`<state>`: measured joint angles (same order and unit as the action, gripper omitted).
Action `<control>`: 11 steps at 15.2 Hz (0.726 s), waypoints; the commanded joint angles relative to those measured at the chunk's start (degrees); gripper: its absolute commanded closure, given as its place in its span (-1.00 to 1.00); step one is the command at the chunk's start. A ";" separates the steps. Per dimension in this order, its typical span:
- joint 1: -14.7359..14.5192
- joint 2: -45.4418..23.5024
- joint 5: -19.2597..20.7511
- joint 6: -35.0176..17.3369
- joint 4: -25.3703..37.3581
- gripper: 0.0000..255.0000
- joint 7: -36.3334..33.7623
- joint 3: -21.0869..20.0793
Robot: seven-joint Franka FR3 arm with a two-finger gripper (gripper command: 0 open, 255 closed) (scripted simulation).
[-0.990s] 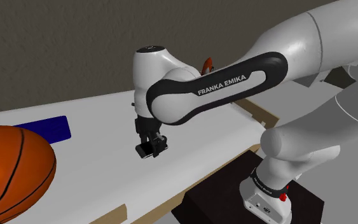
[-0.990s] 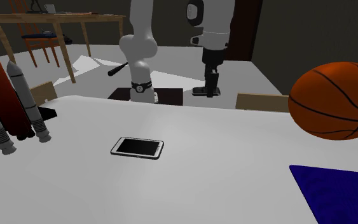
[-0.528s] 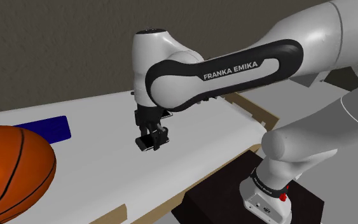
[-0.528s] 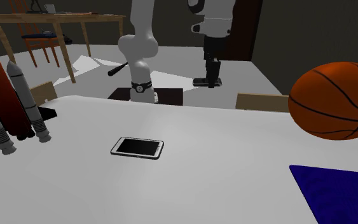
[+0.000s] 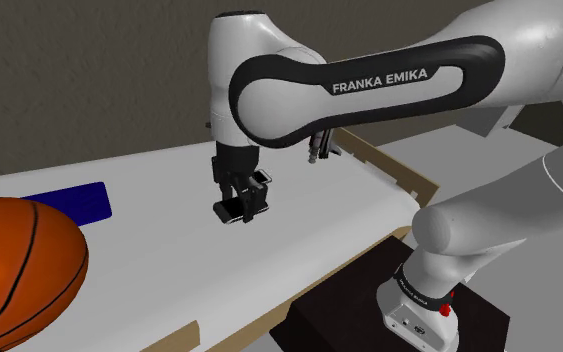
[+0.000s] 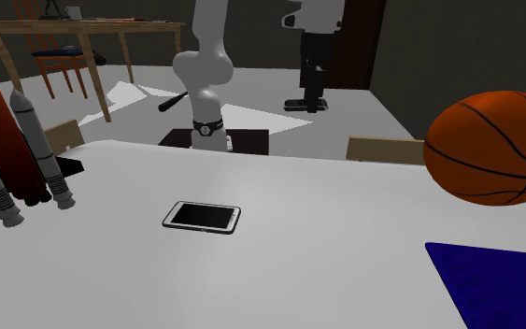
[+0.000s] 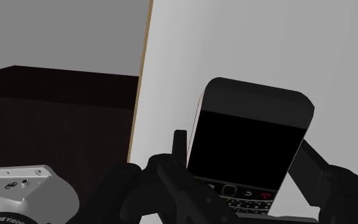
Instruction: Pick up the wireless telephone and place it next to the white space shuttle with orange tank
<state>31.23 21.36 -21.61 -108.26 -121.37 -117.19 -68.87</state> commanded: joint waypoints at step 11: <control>-1.55 1.62 0.42 9.43 7.52 1.00 0.19 4.83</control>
<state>29.53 23.13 -21.43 -99.72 -114.83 -116.87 -64.18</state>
